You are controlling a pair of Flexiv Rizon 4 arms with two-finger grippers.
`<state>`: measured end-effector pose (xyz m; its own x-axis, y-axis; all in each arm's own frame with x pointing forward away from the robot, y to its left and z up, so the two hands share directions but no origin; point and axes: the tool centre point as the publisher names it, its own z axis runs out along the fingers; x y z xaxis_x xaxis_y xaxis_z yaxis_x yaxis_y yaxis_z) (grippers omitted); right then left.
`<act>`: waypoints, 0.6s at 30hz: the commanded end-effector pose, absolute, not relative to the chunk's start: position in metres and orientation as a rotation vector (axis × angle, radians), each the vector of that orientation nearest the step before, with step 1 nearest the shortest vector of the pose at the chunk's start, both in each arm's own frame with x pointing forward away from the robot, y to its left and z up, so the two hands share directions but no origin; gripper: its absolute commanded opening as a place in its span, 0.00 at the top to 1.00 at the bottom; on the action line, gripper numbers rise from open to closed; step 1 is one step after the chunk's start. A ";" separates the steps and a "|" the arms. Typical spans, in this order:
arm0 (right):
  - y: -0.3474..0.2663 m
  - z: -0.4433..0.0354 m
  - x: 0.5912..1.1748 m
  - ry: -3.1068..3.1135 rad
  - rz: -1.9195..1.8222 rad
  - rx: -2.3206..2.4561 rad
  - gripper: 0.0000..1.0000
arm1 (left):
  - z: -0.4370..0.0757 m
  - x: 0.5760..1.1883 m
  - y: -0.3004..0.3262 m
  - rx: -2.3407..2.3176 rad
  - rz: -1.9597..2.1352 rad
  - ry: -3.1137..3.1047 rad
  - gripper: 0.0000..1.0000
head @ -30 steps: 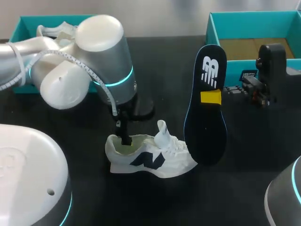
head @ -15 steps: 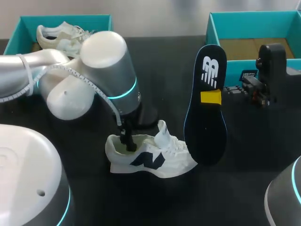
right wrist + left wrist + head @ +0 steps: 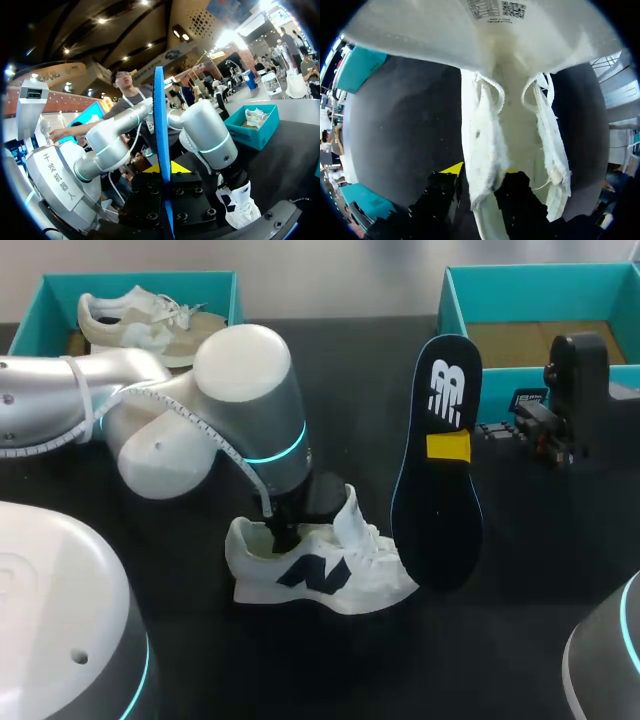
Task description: Take the shoe out of the shoebox, open the shoe tongue, remove and reinsert the insole, then place the shoe into the shoebox
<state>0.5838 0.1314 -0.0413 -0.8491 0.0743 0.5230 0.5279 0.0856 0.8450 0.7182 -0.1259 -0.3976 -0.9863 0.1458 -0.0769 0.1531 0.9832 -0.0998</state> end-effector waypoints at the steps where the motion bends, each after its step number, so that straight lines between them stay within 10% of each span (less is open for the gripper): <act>1: 0.134 -0.042 0.586 -2.026 -1.816 -0.596 1.00 | -0.402 0.721 -0.126 0.226 -0.163 3.065 1.00; 18: 0.134 -0.042 0.586 -2.026 -1.816 -0.596 1.00 | -0.372 0.707 -0.117 0.410 -0.269 3.066 1.00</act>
